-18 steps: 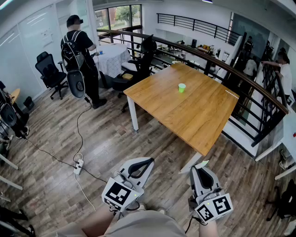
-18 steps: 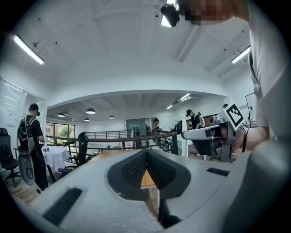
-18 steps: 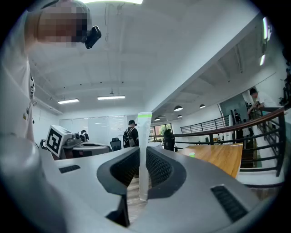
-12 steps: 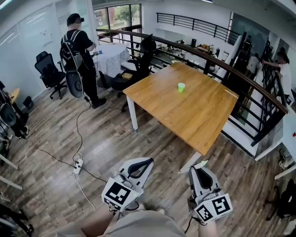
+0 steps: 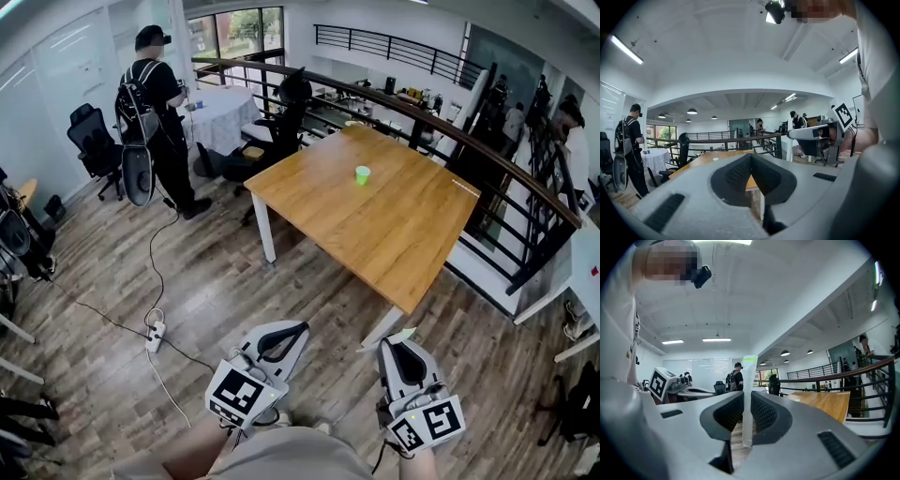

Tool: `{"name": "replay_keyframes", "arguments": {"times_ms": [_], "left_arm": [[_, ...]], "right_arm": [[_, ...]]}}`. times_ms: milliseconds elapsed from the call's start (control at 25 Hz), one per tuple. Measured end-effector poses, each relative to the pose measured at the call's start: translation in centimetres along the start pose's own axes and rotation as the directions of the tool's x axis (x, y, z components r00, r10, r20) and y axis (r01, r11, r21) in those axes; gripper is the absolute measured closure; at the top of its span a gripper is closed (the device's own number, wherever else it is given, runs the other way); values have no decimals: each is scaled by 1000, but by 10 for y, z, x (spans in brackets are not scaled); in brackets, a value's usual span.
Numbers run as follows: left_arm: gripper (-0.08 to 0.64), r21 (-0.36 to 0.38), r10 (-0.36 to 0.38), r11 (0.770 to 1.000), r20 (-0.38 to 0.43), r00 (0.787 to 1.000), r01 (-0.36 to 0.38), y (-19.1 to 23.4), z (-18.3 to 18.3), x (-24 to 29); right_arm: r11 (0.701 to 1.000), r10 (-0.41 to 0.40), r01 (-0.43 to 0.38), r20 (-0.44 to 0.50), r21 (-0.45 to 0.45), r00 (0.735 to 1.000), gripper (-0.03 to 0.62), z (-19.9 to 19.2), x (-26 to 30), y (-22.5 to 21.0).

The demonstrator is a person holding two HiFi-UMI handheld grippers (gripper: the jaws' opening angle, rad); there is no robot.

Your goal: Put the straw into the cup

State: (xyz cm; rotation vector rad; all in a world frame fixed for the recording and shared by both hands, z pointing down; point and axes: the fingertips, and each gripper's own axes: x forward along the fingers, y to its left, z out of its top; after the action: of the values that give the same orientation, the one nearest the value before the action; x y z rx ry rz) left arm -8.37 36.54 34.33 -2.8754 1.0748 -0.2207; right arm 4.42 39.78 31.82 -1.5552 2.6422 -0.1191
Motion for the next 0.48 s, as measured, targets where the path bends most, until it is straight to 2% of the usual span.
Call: {"name": "replay_keyframes", "arguments": {"times_ms": [120,480], "left_arm": [[546,-26,1,1000,2,1000,-1,-4,-1,2],[546,-27,32,999,-13,999,-33,-22,-4,18]], "right_arm": [[1000,3,-3,1,6,1000,541,-1,-3,-6],[999,36,-36,7,25,999,541,-5,-15,-26]]}}
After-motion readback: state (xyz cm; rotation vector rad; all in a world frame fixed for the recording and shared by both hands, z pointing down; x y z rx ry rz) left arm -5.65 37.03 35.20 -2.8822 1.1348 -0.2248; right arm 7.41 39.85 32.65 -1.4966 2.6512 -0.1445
